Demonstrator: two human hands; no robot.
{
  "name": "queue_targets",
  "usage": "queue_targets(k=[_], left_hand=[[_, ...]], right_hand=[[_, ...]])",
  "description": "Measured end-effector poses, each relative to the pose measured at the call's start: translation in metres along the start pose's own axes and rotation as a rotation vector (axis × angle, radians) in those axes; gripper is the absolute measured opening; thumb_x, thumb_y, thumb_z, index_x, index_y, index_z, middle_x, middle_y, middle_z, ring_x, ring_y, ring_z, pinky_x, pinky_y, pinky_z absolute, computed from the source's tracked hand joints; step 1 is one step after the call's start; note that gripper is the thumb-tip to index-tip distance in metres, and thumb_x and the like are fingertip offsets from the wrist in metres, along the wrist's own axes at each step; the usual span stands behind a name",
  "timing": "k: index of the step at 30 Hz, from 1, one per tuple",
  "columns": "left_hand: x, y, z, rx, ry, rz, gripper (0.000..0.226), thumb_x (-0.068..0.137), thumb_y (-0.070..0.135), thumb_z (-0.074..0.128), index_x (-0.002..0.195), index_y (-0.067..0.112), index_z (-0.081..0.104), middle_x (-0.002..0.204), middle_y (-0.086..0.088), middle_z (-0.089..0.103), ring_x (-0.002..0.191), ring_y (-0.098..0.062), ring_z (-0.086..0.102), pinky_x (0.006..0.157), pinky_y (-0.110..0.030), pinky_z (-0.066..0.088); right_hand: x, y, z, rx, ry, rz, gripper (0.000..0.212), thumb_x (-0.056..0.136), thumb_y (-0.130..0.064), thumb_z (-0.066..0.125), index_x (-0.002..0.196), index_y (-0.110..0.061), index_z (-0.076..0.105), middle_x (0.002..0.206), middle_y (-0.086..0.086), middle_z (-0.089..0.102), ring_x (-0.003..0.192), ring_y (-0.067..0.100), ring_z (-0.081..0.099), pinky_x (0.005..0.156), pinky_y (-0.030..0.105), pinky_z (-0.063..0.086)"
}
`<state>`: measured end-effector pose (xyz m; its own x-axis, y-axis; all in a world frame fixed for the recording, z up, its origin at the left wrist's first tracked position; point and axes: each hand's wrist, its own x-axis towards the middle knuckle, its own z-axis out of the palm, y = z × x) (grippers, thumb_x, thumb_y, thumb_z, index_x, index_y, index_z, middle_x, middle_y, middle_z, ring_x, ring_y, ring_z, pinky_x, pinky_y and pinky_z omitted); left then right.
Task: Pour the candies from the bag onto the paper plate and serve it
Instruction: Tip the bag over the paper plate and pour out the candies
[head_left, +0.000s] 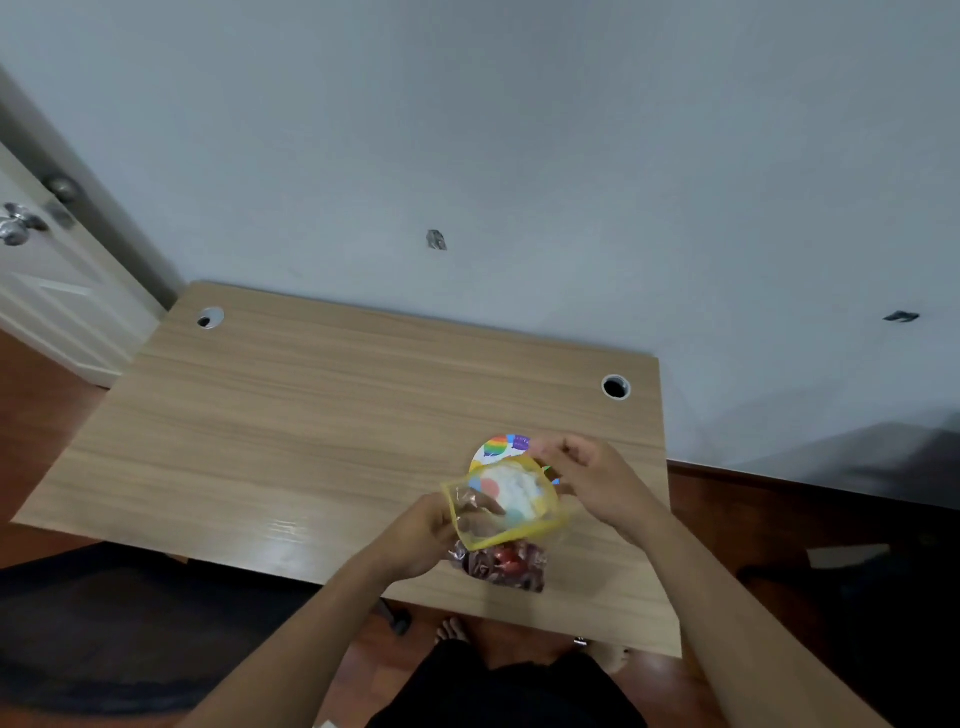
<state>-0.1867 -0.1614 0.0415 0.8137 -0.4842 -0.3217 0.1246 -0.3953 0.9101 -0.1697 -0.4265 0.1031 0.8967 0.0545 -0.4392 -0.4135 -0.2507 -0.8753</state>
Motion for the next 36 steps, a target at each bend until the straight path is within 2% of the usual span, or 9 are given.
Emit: queue_targets(k=[4, 7, 11, 13, 16, 19, 24, 30, 36], left_hand=[[0.005, -0.007, 0.003, -0.104, 0.065, -0.097, 0.021, 0.109, 0.014, 0.06, 0.124, 0.018, 0.074, 0.099, 0.002, 0.081, 0.084, -0.006, 0.07, 0.077, -0.021, 0.056], [0.014, -0.01, 0.011, -0.106, 0.112, -0.16, 0.025, 0.111, 0.003, 0.05, 0.128, 0.009, 0.068, 0.087, 0.006, 0.072, 0.069, -0.001, 0.062, 0.068, -0.016, 0.051], [0.033, -0.014, 0.028, -0.121, 0.124, -0.215, 0.033, 0.111, 0.027, 0.057, 0.105, -0.002, 0.072, 0.062, 0.017, 0.063, 0.055, 0.007, 0.056, 0.062, -0.016, 0.045], [0.04, -0.02, 0.033, -0.108, 0.117, -0.217, 0.052, 0.102, 0.057, 0.059, 0.117, 0.009, 0.074, 0.087, 0.011, 0.078, 0.075, -0.002, 0.069, 0.078, -0.03, 0.054], [0.047, -0.039, 0.046, -0.116, 0.154, -0.218, 0.043, 0.107, 0.046, 0.058, 0.145, 0.026, 0.06, 0.128, -0.001, 0.079, 0.103, -0.009, 0.073, 0.099, -0.034, 0.057], [0.051, -0.041, 0.059, -0.096, 0.16, -0.263, 0.045, 0.108, 0.05, 0.052, 0.148, 0.03, 0.058, 0.128, 0.002, 0.076, 0.106, -0.016, 0.071, 0.102, -0.033, 0.054], [0.077, -0.112, 0.078, -0.036, 0.019, -0.347, 0.077, 0.093, 0.087, 0.039, 0.15, 0.039, 0.055, 0.146, 0.007, 0.069, 0.139, -0.02, 0.063, 0.123, -0.047, 0.044], [0.067, -0.052, 0.071, 0.06, -0.029, -0.363, 0.048, 0.115, 0.04, 0.04, 0.156, 0.019, 0.056, 0.155, 0.002, 0.06, 0.143, -0.012, 0.052, 0.111, -0.016, 0.034], [0.075, -0.068, 0.069, 0.139, -0.091, -0.428, 0.075, 0.099, 0.065, 0.031, 0.16, 0.025, 0.051, 0.165, -0.005, 0.053, 0.151, -0.026, 0.051, 0.125, -0.035, 0.038]], right_hand=[[0.0, 0.045, 0.003, 0.368, 0.097, 0.221, 0.057, 0.108, -0.06, 0.047, 0.119, -0.016, 0.082, 0.122, 0.005, 0.084, 0.113, 0.02, 0.076, 0.098, 0.041, 0.059], [-0.004, 0.073, 0.023, 0.439, 0.094, 0.347, 0.064, 0.11, -0.062, 0.036, 0.122, -0.017, 0.08, 0.123, 0.008, 0.084, 0.12, 0.025, 0.074, 0.104, 0.043, 0.053], [-0.01, 0.094, 0.044, 0.446, 0.057, 0.332, 0.084, 0.106, -0.074, 0.015, 0.133, -0.019, 0.072, 0.125, 0.004, 0.083, 0.119, 0.016, 0.078, 0.103, 0.043, 0.056], [-0.009, 0.104, 0.048, 0.405, 0.06, 0.328, 0.083, 0.099, -0.085, 0.021, 0.136, -0.029, 0.07, 0.132, 0.002, 0.08, 0.124, 0.016, 0.076, 0.109, 0.045, 0.055], [-0.004, 0.12, 0.047, 0.173, 0.102, 0.276, 0.055, 0.106, -0.07, 0.042, 0.136, -0.033, 0.07, 0.14, -0.009, 0.073, 0.127, 0.007, 0.068, 0.121, 0.041, 0.046], [0.0, 0.127, 0.046, 0.045, 0.11, 0.279, 0.028, 0.109, -0.041, 0.057, 0.135, -0.031, 0.062, 0.136, -0.006, 0.071, 0.127, 0.012, 0.065, 0.122, 0.039, 0.045], [0.009, 0.133, 0.045, -0.053, 0.038, 0.34, 0.033, 0.109, -0.032, 0.057, 0.138, -0.019, 0.064, 0.129, -0.001, 0.074, 0.121, 0.02, 0.069, 0.107, 0.036, 0.051], [0.02, 0.147, 0.046, -0.021, 0.004, 0.423, 0.031, 0.108, -0.023, 0.057, 0.137, -0.017, 0.067, 0.132, 0.003, 0.076, 0.125, 0.022, 0.07, 0.107, 0.036, 0.052], [0.032, 0.165, 0.047, -0.007, -0.022, 0.476, 0.036, 0.105, -0.034, 0.058, 0.136, -0.019, 0.069, 0.132, -0.001, 0.075, 0.124, 0.022, 0.07, 0.109, 0.049, 0.058]])
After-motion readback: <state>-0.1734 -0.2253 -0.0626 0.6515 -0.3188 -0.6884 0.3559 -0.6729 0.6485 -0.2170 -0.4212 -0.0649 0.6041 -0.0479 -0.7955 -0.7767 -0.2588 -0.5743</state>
